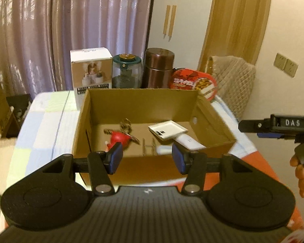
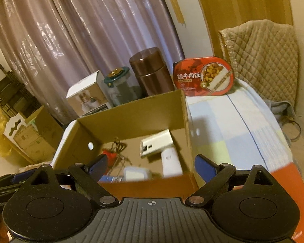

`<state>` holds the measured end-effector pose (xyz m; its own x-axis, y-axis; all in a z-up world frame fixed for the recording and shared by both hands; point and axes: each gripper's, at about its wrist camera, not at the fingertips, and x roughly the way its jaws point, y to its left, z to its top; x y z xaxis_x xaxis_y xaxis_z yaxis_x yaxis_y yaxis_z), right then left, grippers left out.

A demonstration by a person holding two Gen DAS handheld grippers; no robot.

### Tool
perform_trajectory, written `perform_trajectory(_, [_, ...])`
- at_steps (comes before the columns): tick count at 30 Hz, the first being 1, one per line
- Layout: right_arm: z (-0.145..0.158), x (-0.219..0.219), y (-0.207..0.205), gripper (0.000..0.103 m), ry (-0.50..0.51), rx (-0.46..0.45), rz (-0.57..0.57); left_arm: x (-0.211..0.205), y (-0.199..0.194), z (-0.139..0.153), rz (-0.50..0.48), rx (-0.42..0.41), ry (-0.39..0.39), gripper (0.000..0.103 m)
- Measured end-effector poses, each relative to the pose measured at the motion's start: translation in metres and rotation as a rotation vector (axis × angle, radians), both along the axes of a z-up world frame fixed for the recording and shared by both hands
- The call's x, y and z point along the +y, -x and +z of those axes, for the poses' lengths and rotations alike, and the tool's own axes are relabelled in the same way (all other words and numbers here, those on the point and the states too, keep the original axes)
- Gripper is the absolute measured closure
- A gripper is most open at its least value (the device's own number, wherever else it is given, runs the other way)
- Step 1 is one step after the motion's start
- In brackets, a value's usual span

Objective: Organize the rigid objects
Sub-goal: 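Move both tools back over the mat toward the remote and pill bottle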

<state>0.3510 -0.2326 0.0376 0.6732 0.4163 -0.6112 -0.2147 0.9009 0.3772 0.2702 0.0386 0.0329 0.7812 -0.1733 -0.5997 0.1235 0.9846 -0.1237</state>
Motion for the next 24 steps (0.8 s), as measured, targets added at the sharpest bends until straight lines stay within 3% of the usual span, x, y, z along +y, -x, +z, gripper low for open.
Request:
perform_trajectory(4, [0.008,-0.012,0.044,0.013,0.002,-0.002,-0.014,-0.004,0.041,0.005,0.016,-0.015,0.009,0.052])
perform_trajectory(12, [0.01,-0.028,0.132,0.013,0.063,-0.009,-0.021,-0.018,0.116,0.014,0.043,-0.029,0.008,0.035])
perform_trajectory(24, [-0.006,-0.027,0.219,0.013,0.193,0.021,0.037,-0.026,0.2,-0.002,0.094,0.053,0.01,0.019])
